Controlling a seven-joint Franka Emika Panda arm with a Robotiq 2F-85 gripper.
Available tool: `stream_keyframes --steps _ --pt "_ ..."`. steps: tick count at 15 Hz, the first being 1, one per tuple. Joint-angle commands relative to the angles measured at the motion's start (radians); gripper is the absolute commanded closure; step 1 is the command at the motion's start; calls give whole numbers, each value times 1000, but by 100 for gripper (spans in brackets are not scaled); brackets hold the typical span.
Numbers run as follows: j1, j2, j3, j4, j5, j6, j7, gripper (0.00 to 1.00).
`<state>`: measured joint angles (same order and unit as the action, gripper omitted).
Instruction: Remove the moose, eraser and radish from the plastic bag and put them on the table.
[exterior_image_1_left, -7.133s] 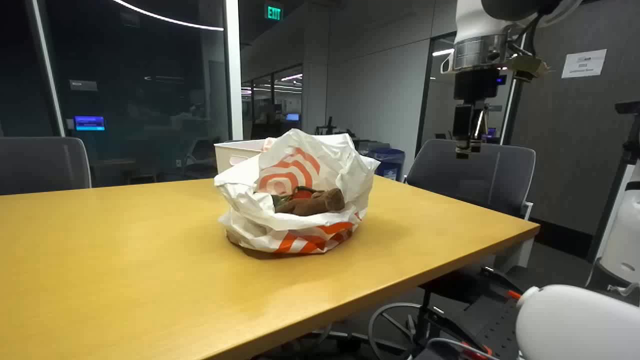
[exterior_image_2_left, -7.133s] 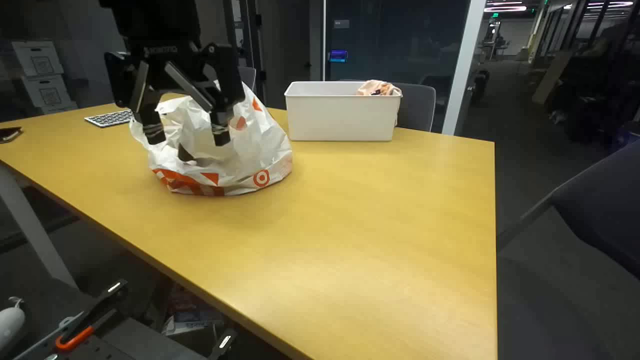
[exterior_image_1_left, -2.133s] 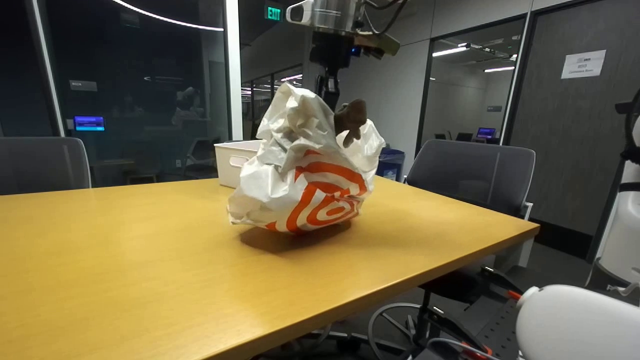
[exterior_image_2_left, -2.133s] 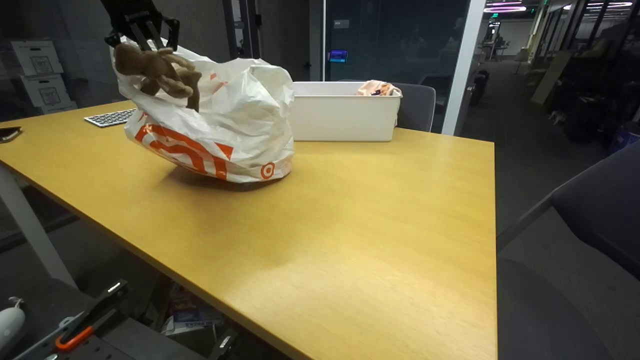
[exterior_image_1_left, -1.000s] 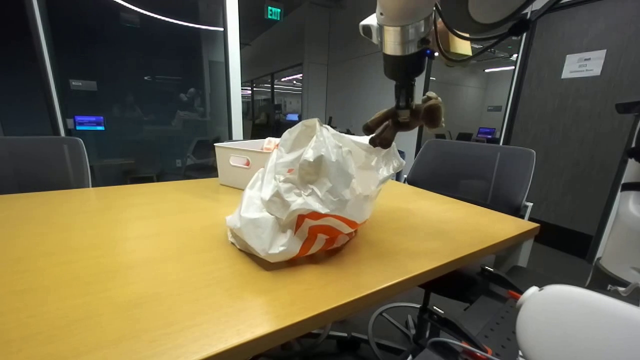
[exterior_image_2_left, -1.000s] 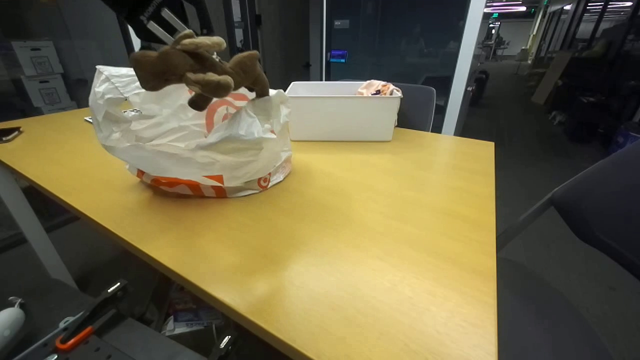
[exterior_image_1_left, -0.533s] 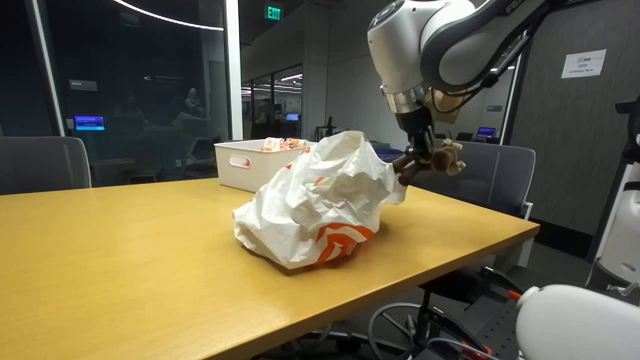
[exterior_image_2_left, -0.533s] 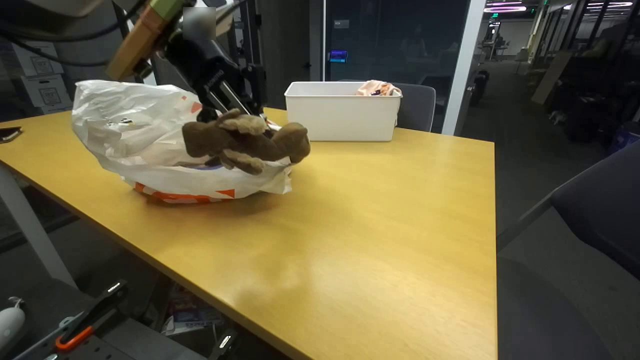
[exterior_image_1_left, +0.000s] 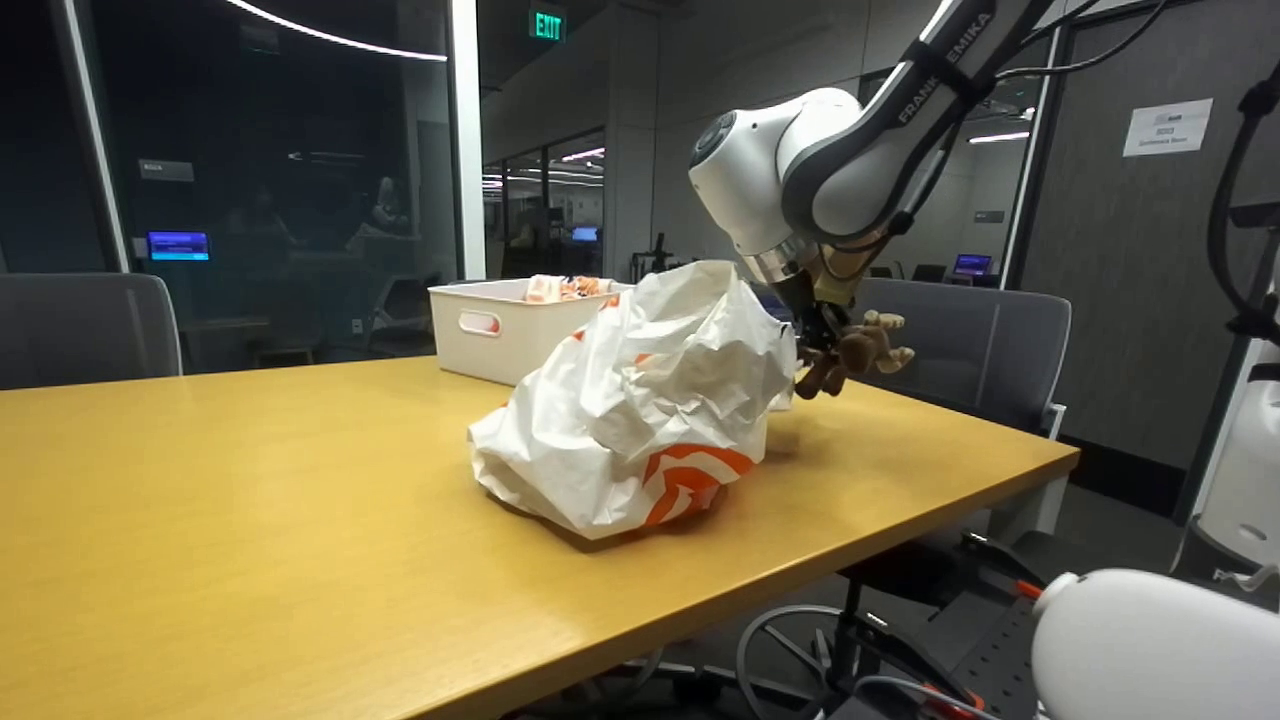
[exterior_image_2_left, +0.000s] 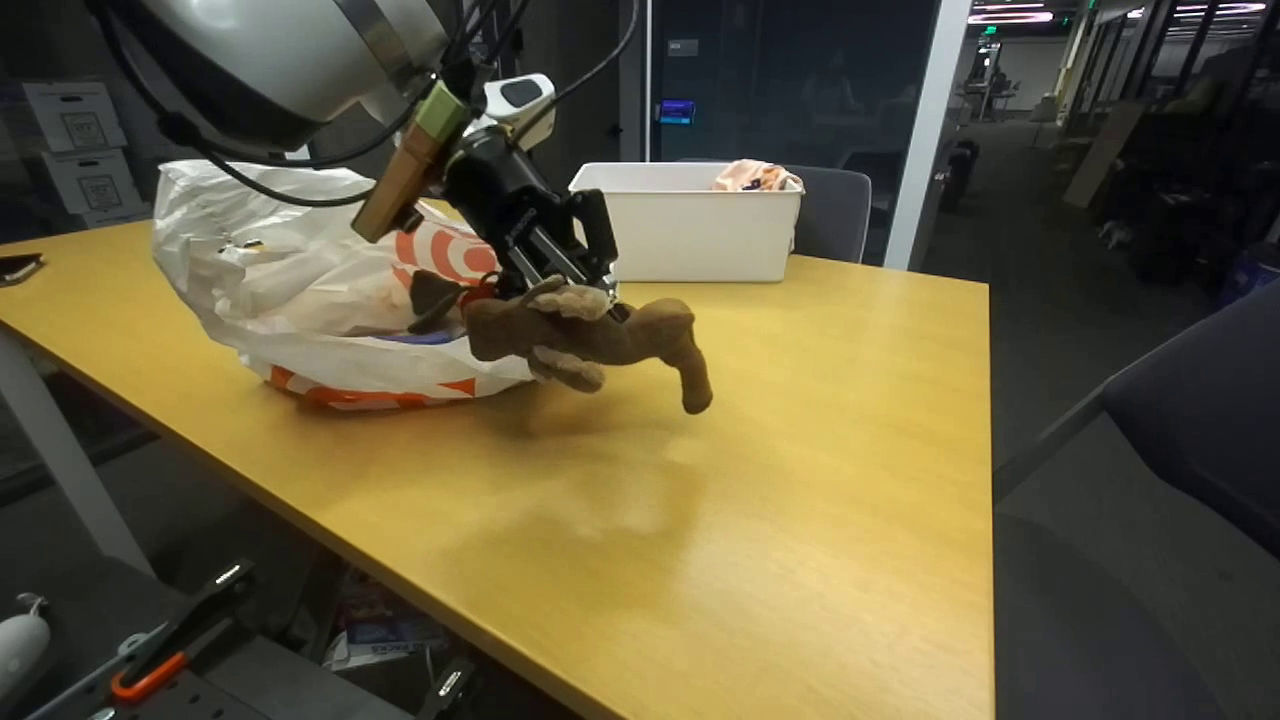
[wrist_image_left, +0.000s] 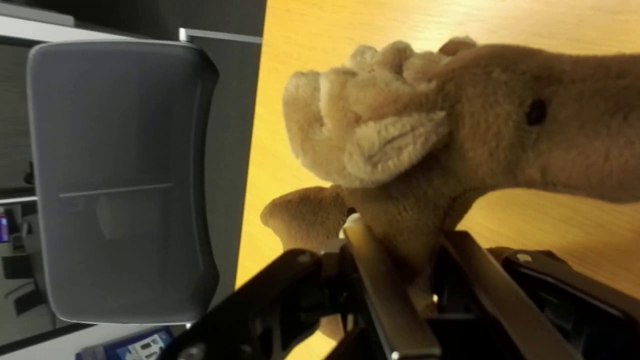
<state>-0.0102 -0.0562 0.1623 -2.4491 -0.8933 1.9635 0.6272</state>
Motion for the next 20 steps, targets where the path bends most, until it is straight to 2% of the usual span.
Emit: stream_keyframes --steps 1,4,6,7,10,14,17,20 --pt "57 -17 -7 59 -1 -100 13 43" --pt "88 -74 -1 50 10 -110 11 19" --pt "102 -123 -9 28 40 -32 -22 4" --pt "108 -141 -12 21 58 3 -28 0" --pt "116 -182 -28 -6 154 152 -103 0" --pt "125 -226 -37 -78 320 305 -291 0" --pt "143 -292 -32 -159 441 381 -464 0" --pt "172 -365 -40 -234 513 419 -644 0"
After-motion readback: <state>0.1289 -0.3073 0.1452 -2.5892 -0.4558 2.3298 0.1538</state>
